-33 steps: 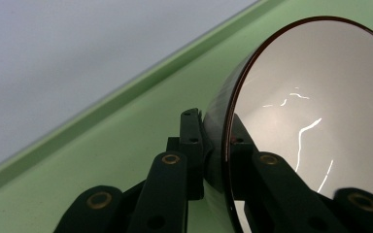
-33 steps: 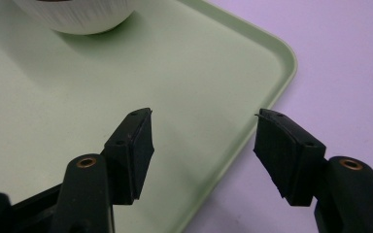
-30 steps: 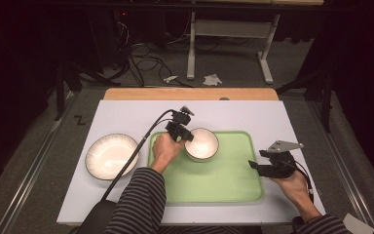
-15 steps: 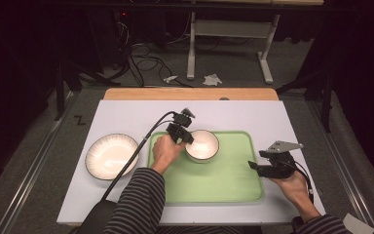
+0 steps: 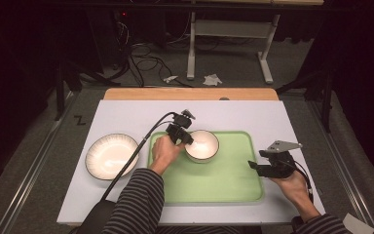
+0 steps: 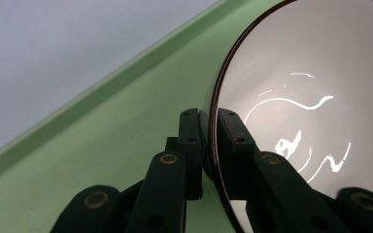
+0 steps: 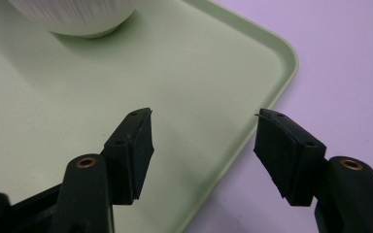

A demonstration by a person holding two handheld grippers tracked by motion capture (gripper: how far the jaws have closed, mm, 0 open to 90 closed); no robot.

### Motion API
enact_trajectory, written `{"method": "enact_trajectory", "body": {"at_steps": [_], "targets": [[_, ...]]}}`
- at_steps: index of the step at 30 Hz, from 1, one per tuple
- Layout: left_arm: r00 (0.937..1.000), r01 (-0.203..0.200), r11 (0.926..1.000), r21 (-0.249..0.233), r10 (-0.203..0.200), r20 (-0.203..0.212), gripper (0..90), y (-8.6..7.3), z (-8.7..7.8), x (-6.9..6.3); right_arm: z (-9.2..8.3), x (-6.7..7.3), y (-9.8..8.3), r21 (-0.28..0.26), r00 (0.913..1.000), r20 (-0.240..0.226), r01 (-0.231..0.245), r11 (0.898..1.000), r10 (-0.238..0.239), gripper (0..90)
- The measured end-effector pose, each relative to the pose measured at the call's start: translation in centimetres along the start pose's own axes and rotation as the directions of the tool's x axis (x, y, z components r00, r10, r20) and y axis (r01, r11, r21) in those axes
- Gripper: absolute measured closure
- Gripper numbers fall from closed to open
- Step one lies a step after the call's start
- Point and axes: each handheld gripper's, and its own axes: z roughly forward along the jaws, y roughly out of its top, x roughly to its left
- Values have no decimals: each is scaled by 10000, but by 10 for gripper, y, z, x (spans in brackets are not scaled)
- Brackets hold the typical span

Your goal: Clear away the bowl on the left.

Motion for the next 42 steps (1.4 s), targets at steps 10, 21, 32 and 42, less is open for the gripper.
{"method": "enact_trajectory", "body": {"at_steps": [10, 21, 32, 42], "targets": [[9997, -202, 9998, -62, 203, 137, 752, -1, -3, -2, -1, 1, 0, -31, 10000, -37, 34, 10000, -34, 404], [9984, -319, 9962, -806, 356, 445, 576, 7, -17, -4, 0, 0, 0, 12, 10000, 6, 23, 10000, -23, 404], [9951, -348, 9883, -1483, 481, 867, 553, 18, -44, -8, 2, 0, 0, 34, 10000, -14, 35, 10000, -35, 404], [9918, -486, 9828, -1784, 687, 1079, 537, 22, -64, -10, 0, 1, 0, -2, 10000, 35, 84, 10000, -84, 404]]}}
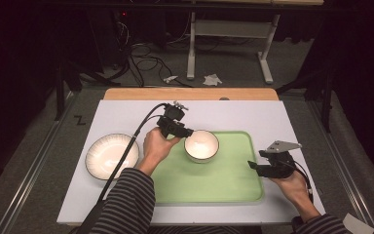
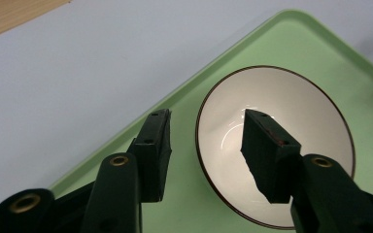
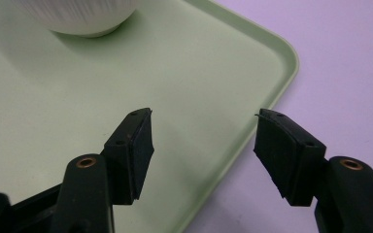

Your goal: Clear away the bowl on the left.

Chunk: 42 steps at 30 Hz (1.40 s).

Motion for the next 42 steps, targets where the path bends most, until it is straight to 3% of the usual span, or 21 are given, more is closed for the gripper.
{"method": "enact_trajectory", "body": {"at_steps": [12, 23, 42], "targets": [[9992, -223, 9993, -288, 233, 340, 524, 4, -21, -5, 0, 1, 0, -29, 10000, -24, -55, 10000, 55, 404], [9994, -8, 9972, -750, 35, 358, 523, 10, -47, 4, 2, 1, 0, 61, 10000, -89, -21, 10000, 22, 405], [9989, 190, 9923, -1227, -135, 459, 515, -8, -86, 17, 0, 1, 0, 3, 10000, 7, -36, 10000, 36, 405]]}}
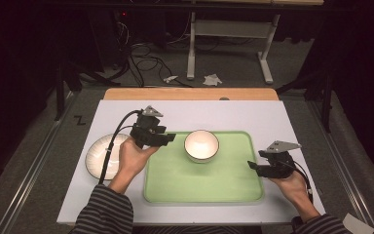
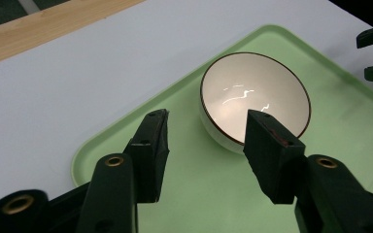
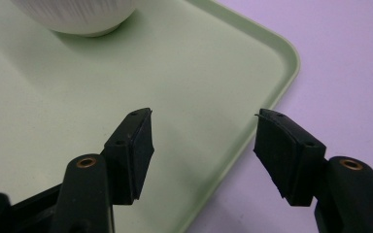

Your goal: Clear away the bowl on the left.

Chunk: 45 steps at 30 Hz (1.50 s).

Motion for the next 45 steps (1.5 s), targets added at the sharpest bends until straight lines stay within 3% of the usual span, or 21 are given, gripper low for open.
{"method": "enact_trajectory", "body": {"at_steps": [9, 14, 17, 34, 39, 42, 45], "targets": [[9997, 240, 9997, 70, -240, -41, 512, -14, -16, 10, 1, 0, 0, -18, 10000, -10, 15, 10000, -15, 405], [9976, 695, 9975, -120, -695, -47, 500, -19, -27, 15, 0, 0, 0, -35, 10000, -3, -49, 10000, 49, 405], [9979, 632, 9980, -30, -632, -118, 497, -25, -30, 17, 0, 1, 0, 13, 10000, -33, 47, 10000, -47, 405], [9962, 845, 9956, 394, -836, -245, 485, -56, -25, 20, -3, 1, 0, -85, 10000, -10, 50, 10000, -51, 405], [9967, 590, 9955, 735, -547, -596, 487, -64, -18, 23, -3, 1, 0, -73, 10000, -26, 44, 10000, -44, 406], [9935, 6, 9945, 1050, 113, -1128, 487, -75, -10, 27, -2, 2, 1, -86, 10000, -8, 69, 9999, -69, 407], [9902, -127, 9905, 1369, 315, -1360, 488, -83, -5, 31, -2, 2, 1, -63, 9999, 12, 106, 9999, -106, 408]]}}
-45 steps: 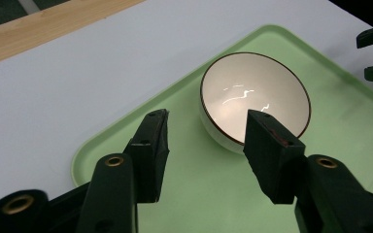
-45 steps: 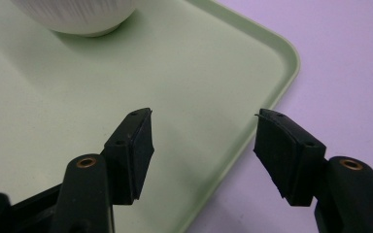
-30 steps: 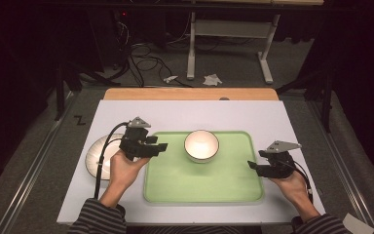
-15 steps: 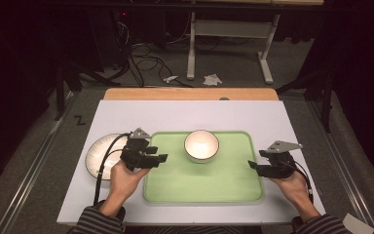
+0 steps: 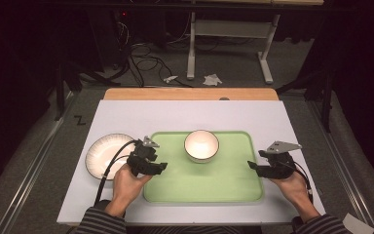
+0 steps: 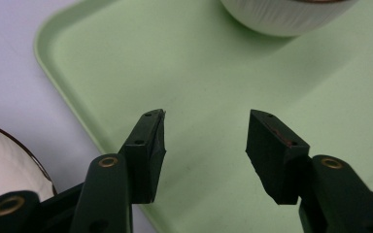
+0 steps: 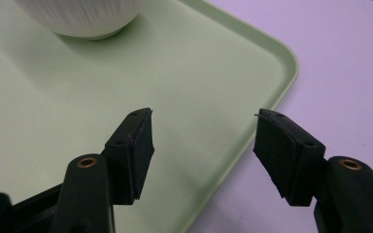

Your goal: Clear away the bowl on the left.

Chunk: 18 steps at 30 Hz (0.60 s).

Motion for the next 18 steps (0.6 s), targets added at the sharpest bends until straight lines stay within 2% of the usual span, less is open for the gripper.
{"method": "enact_trajectory", "body": {"at_steps": [3, 4, 9, 13, 18], "targets": [[9994, -216, 9997, -69, 218, 263, 483, -3, -3, -3, 2, -1, 0, 55, 10000, 19, -12, 10000, 12, 408], [9993, -126, 9999, -100, 129, 338, 480, -3, -4, -4, 2, -1, 1, 90, 10000, 14, 31, 10000, -32, 408], [9997, -142, 9999, 28, 142, 184, 466, -3, -1, -2, 1, 0, 0, 19, 10000, -48, 71, 10000, -71, 408], [9995, -182, 9998, 49, 180, 263, 463, -4, -2, -2, 3, 0, 0, 59, 9999, -80, 119, 9999, -119, 407], [9997, 20, 10000, 33, -20, 253, 457, -2, 0, 0, 2, 0, 0, 59, 10000, -80, 40, 10000, -40, 407]]}}
